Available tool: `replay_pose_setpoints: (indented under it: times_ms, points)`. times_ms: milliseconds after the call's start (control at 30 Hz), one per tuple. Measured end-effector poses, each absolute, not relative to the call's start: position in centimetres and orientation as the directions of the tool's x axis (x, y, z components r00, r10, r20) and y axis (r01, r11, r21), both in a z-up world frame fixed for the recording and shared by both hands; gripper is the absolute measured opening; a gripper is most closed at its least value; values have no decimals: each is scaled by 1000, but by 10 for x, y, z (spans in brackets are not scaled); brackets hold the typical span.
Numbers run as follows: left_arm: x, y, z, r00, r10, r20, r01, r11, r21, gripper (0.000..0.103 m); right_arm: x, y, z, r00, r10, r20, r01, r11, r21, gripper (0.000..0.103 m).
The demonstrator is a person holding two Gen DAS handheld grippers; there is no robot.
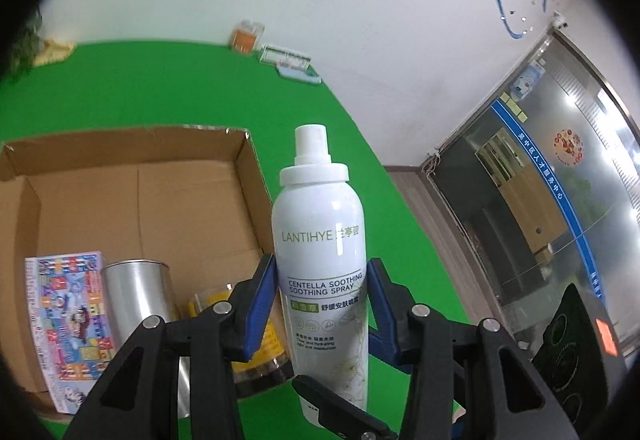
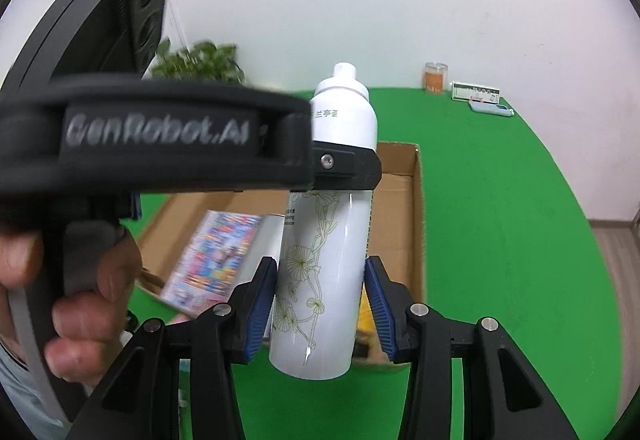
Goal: Organize rigid objects
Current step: 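Lower the spray bottle into the box beside the yellow jar and release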
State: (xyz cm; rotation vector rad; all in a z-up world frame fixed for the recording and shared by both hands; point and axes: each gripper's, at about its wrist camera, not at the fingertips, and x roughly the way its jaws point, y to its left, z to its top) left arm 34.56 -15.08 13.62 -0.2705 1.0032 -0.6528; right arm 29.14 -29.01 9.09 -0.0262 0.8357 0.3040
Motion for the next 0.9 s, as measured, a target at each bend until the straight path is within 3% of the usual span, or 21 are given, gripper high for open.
replay_pose_setpoints:
  times_ms: [333,467,767,900]
  points:
    - [395,-169,41,165,-659,-734,250,748,-616,43,335,-319,21,477,199,-856,-228,969,99,43]
    - [397,-175,22,127,-641,-757,226,761,-607,43,337,-321,-4,438,171,-882,-204,975,88,42]
    - [400,-177,16,109,-601,-791,226,790,-569,44,338,-326,-28,430,170,-886,-171,980,105,43]
    - [389,-182,24,110,-549,-828,313,810,-496,44,326,-338,-25,442,181,-879,-119,983,142,45]
